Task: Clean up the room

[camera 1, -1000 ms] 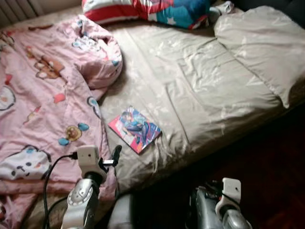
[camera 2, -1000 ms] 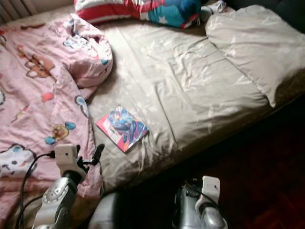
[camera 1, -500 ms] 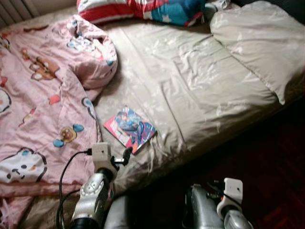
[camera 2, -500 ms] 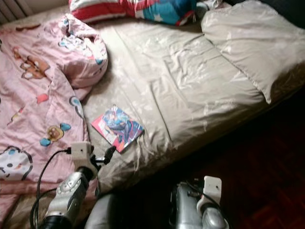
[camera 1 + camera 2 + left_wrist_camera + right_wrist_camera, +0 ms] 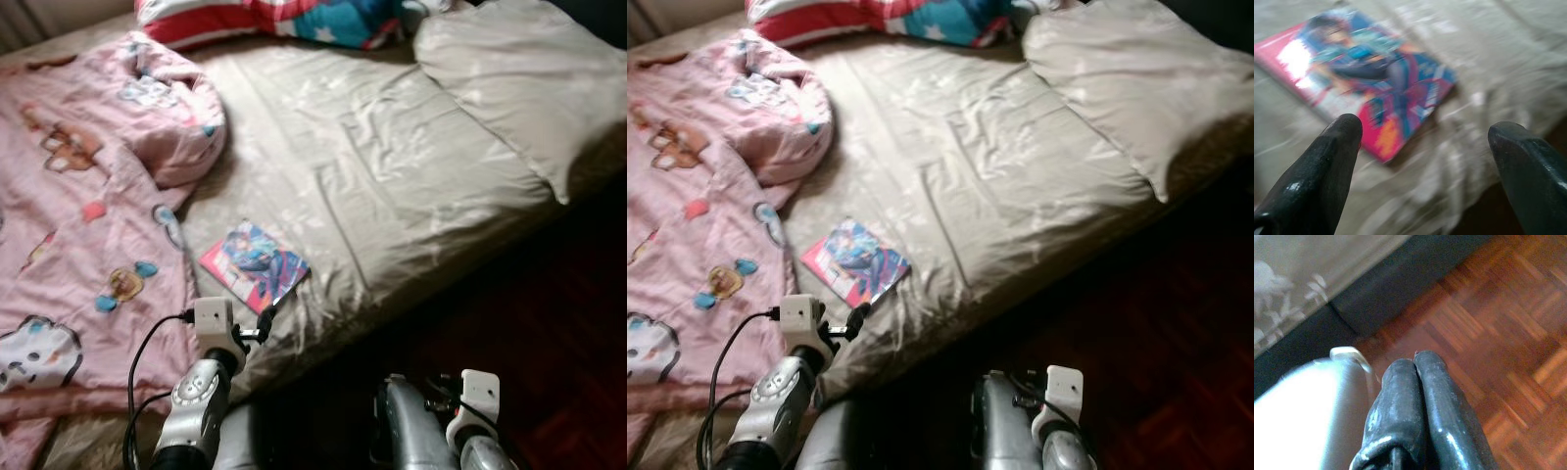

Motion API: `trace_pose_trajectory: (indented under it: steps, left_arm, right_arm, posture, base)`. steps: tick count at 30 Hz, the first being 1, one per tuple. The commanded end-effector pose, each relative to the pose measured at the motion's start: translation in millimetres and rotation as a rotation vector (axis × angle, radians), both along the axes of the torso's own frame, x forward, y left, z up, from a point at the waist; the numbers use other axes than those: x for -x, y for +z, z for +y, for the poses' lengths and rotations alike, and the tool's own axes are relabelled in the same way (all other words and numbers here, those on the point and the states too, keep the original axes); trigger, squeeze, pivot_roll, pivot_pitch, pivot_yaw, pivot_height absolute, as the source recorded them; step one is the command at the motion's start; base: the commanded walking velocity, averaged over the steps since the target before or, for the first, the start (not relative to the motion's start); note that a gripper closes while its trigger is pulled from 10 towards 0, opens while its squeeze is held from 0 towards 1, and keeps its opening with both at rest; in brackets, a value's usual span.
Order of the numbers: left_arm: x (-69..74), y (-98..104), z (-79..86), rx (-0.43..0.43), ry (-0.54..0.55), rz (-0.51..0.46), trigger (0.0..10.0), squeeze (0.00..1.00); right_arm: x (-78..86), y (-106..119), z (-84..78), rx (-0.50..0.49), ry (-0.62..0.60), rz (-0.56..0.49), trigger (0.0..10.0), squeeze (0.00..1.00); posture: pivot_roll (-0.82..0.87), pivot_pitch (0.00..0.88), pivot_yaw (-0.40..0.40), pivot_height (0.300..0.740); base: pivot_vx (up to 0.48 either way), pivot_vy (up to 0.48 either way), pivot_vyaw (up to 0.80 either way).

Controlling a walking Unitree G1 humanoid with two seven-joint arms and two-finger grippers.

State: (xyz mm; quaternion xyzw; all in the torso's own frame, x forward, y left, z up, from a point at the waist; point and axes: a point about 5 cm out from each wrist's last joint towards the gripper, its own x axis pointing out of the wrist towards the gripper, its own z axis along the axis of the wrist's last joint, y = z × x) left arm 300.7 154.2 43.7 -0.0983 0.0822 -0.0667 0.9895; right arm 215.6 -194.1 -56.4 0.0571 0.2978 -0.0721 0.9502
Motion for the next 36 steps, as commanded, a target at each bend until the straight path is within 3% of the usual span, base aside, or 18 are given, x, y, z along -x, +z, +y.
trace_pose_trajectory:
  steps: [1,11,15,19,25,27,28,36]
  left_arm:
    - [7.2,-11.1,7.8,-0.012,0.024,0.039,10.0,0.0]
    - [3.3,-10.0,11.2,-0.001,0.077,0.039,10.0,0.0]
    - [-1.4,-9.5,12.4,0.075,0.122,0.057,10.0,0.0]
    - [-14.2,-10.4,15.2,0.24,0.205,0.136,10.0,0.0]
    - [-20.6,-11.9,11.1,0.293,0.22,0.184,10.0,0.0]
    - [-21.8,-13.0,7.0,0.303,0.217,0.203,10.0,0.82]
    - [-22.1,-13.3,6.3,0.315,0.221,0.208,10.0,1.0]
    - [-20.4,-20.1,1.3,0.393,0.259,0.249,10.0,1.0]
  right_arm:
    - [9.1,-6.8,5.1,-0.005,0.01,0.039,10.0,0.0]
    - [9.4,-6.6,4.2,-0.005,0.015,0.036,10.0,0.0]
    - [10.7,-7.1,3.5,0.0,0.022,0.037,10.0,0.0]
    - [12.1,-6.4,2.0,0.004,0.026,0.018,10.0,0.0]
    - [17.9,-6.9,-0.5,0.006,0.035,-0.007,10.0,0.0]
    - [22.6,-7.3,-3.5,0.01,0.037,-0.021,10.0,0.0]
    - [23.7,-7.4,-4.3,0.011,0.038,-0.024,10.0,0.0]
    - [39.0,-8.9,-13.2,0.027,0.055,-0.051,10.0,0.0]
  posture:
    - [0.0,0.271,0.039,0.621]
    - [-0.01,0.29,0.032,0.621]
    - [-0.01,0.301,0.03,0.621]
    - [-0.03,0.337,0.025,0.621]
    - [-0.07,0.384,0.01,0.621]
    - [-0.09,0.414,-0.005,0.621]
    - [-0.1,0.418,-0.008,0.621]
    - [-0.16,0.479,-0.057,0.621]
  base:
    - [0.247,0.0,0.0]
    - [0.148,0.0,0.0]
    - [0.0,0.0,0.0]
    - [0.0,0.0,0.0]
    - [0.0,0.0,0.0]
    - [0.0,0.0,0.0]
    - [0.0,0.0,0.0]
    - [0.0,0.0,0.0]
